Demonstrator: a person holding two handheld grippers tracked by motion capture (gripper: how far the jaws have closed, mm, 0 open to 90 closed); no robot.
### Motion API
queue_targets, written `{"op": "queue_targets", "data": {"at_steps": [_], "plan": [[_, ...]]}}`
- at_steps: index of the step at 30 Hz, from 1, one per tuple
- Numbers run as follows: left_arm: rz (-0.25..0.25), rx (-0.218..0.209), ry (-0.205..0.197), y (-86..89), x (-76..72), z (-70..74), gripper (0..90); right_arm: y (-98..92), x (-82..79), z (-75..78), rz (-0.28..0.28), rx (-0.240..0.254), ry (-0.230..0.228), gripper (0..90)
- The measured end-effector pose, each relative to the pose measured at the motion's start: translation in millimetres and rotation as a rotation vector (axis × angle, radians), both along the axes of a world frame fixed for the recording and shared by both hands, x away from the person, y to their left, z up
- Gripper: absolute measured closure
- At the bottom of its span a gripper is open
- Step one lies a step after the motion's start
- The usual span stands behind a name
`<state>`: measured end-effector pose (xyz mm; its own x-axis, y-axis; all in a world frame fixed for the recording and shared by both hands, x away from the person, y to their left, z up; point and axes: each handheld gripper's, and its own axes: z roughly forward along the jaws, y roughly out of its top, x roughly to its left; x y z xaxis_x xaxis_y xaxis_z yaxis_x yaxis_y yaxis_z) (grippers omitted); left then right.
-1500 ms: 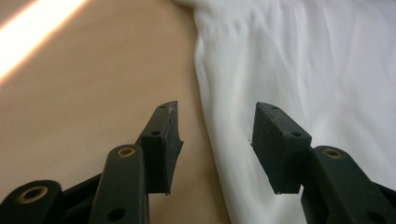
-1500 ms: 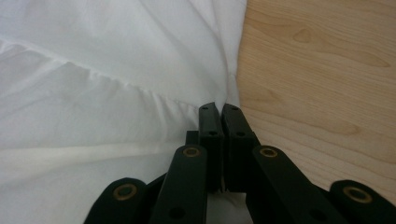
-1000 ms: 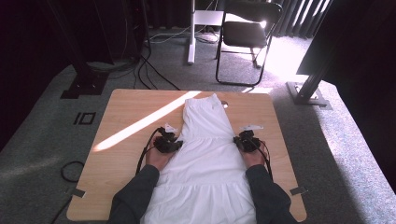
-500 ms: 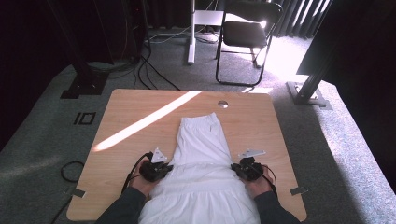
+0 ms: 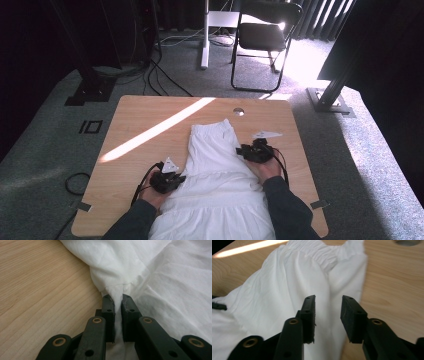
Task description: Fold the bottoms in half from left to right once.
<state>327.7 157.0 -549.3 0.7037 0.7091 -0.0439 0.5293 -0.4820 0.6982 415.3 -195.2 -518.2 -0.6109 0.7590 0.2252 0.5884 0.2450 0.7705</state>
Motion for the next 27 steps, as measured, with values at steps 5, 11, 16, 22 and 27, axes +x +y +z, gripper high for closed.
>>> {"op": "queue_targets", "data": {"at_steps": [5,11,16,22,27], "plan": [[0.006,-0.005,-0.001,0.3,1.2,-0.4,81.0,29.4,32.4,-19.6,0.038,-0.067,0.090,80.2],[0.003,0.006,0.005,-0.9,0.1,0.4,78.6,15.3,25.5,26.0,-0.140,-0.145,-0.147,89.8],[-0.002,0.008,0.013,-2.1,-0.5,1.0,77.8,2.9,32.9,-15.4,-0.166,-0.195,-0.043,89.1],[-0.011,0.028,0.048,0.7,7.3,13.4,57.1,2.1,32.2,-34.7,-0.164,-0.158,0.012,88.5],[0.068,-0.036,-0.039,-1.8,36.1,44.2,49.4,4.7,32.8,-33.1,-0.164,-0.184,0.015,88.4]]}}
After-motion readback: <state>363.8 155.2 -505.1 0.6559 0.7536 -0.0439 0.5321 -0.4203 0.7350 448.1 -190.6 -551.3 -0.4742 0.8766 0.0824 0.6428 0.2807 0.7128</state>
